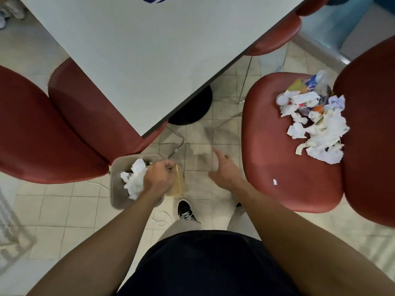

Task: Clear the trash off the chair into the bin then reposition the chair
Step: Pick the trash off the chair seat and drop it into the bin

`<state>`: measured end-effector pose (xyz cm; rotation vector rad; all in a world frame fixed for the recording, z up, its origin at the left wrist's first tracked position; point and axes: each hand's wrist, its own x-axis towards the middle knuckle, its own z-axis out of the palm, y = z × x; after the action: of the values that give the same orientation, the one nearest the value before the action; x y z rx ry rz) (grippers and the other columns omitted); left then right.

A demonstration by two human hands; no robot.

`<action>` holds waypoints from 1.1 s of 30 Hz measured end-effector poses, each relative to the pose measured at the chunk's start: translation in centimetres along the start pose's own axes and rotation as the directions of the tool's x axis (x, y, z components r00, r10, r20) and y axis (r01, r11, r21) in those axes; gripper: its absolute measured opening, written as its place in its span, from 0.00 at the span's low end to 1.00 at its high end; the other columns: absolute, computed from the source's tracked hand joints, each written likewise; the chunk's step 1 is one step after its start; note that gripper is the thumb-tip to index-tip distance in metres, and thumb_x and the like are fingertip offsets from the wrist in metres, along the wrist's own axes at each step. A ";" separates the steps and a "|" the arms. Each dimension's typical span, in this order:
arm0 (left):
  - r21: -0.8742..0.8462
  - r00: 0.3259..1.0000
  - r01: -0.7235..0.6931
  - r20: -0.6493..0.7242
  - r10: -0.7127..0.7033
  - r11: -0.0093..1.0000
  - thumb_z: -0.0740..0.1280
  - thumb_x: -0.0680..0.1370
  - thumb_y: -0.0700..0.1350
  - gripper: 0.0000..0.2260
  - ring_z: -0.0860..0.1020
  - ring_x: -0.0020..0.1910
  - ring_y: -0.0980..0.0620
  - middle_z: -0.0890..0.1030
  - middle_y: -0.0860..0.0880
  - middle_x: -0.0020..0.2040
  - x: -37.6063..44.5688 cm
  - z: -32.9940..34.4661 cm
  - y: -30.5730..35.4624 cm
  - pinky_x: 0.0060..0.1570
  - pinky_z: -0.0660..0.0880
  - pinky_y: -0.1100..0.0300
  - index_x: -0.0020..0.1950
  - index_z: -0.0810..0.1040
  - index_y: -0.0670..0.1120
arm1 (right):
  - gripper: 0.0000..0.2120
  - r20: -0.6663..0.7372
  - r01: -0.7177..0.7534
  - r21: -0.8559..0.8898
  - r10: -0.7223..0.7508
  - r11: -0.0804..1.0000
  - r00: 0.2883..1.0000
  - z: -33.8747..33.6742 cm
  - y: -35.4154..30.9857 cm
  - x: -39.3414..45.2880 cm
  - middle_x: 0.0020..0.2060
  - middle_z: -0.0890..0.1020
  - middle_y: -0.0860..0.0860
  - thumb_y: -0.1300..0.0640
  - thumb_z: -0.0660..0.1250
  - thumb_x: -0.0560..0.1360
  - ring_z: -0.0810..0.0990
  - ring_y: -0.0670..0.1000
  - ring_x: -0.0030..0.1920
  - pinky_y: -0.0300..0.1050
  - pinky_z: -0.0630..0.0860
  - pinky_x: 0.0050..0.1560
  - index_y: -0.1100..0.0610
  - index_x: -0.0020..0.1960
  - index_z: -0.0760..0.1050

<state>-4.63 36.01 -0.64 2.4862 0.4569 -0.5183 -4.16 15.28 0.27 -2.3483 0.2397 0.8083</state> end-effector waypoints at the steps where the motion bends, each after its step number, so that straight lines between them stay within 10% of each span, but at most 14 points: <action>1: -0.003 1.000 -0.012 0.018 0.012 1.000 0.66 0.75 0.44 0.09 0.79 0.50 0.48 0.83 0.51 0.49 0.0 0.5 1.2 0.52 0.74 0.58 0.53 0.81 0.52 | 0.37 -0.008 -0.017 0.013 0.017 1.000 1.000 -0.7 1.1 -0.1 0.69 0.66 0.58 0.57 0.66 0.75 0.76 0.58 0.58 0.53 0.75 0.59 0.48 0.77 0.51; 26: 0.124 0.813 -0.513 0.386 0.435 0.849 0.72 0.71 0.49 0.16 0.77 0.50 0.50 0.75 0.53 0.49 7.6 21.2 32.9 0.55 0.75 0.54 0.59 0.78 0.55 | 0.32 -0.204 -0.398 0.378 0.495 0.836 0.845 -18.0 31.3 3.8 0.68 0.68 0.59 0.54 0.68 0.74 0.69 0.59 0.67 0.50 0.69 0.62 0.54 0.75 0.59; 33: 0.193 0.766 -0.578 0.464 0.446 0.793 0.71 0.72 0.48 0.18 0.76 0.56 0.48 0.76 0.50 0.59 10.6 28.1 38.3 0.58 0.74 0.51 0.62 0.77 0.54 | 0.31 -0.207 -0.437 0.507 0.597 0.743 0.775 -20.0 36.5 9.3 0.64 0.66 0.55 0.54 0.69 0.72 0.77 0.54 0.53 0.44 0.74 0.49 0.50 0.73 0.63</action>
<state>13.27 -8.25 -10.04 2.5563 -0.5228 -0.8883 -0.03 -25.36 -11.81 -1.9794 1.1743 0.4825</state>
